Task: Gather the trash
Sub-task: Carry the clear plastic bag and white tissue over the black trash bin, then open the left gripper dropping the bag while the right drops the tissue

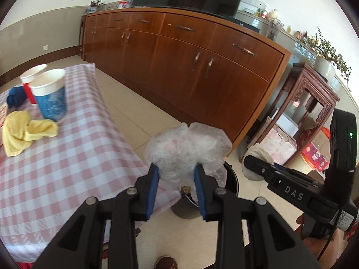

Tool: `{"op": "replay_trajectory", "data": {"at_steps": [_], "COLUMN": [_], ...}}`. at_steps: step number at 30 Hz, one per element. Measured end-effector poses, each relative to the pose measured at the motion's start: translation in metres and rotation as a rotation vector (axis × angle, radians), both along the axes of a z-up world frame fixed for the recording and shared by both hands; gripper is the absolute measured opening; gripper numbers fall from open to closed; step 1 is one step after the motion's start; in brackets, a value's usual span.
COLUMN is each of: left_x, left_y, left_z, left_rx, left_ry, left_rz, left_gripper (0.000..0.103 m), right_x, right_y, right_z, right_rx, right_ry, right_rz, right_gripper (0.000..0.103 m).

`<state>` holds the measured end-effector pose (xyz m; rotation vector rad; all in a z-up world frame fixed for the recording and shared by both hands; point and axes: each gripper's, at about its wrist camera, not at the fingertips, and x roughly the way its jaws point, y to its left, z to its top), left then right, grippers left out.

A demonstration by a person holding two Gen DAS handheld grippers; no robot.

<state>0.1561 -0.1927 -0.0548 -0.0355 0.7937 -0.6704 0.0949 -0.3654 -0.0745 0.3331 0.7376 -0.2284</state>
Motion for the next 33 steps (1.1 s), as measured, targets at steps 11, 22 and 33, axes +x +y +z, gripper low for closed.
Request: {"op": "replay_trajectory", "data": {"at_steps": [11, 22, 33], "left_x": [0.011, 0.042, 0.049], "left_y": [-0.098, -0.153, -0.169], "left_z": [-0.056, -0.118, -0.139], "left_rx": [0.096, 0.233, 0.326], "left_ry": [0.1, 0.2, 0.218], "left_rz": [-0.131, -0.123, -0.128], "left_gripper": [0.032, 0.033, 0.048], "right_x": [-0.011, 0.044, 0.057], "right_y": [-0.11, -0.164, -0.177], "right_z": [-0.04, -0.123, -0.164], "right_rx": [0.081, 0.191, 0.187], "right_ry": [0.078, 0.212, 0.278], "right_rz": [-0.145, -0.146, -0.18], "right_gripper": [0.032, 0.032, 0.039]}}
